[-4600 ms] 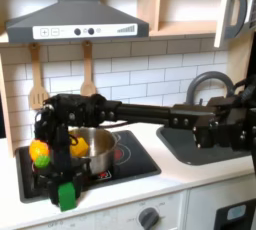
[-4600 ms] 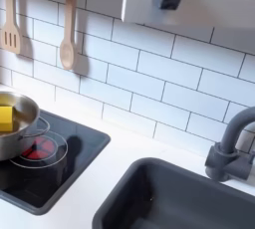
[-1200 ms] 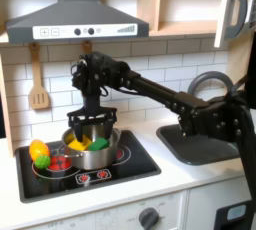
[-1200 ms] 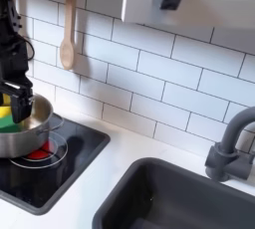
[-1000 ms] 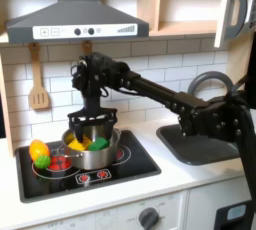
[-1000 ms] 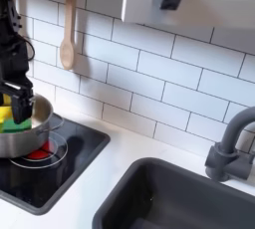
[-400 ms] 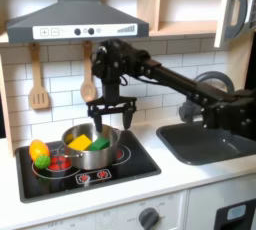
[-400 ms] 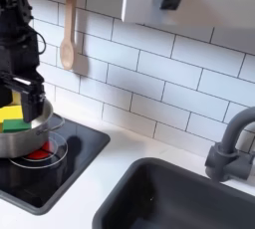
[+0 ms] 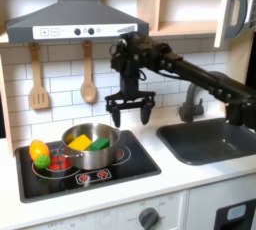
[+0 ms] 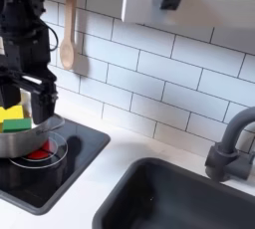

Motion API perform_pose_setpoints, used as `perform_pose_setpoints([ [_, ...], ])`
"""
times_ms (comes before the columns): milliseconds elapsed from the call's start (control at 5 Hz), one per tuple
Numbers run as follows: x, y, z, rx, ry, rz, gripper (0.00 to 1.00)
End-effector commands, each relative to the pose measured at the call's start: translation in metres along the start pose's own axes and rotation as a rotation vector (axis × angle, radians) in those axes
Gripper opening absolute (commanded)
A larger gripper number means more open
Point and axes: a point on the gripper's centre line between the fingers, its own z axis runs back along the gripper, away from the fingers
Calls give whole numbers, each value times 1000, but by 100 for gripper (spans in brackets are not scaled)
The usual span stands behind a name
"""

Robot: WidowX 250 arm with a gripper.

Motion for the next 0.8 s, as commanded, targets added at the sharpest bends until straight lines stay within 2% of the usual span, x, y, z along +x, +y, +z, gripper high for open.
perform_pose_setpoints([
  [0,-25,-40,10,-29,-13,5,100],
  [200,-38,-56,9,-45,-10,15,100],
  [400,-49,-70,16,-47,-26,17,100],
  [600,-63,-84,15,-63,-14,12,100],
])
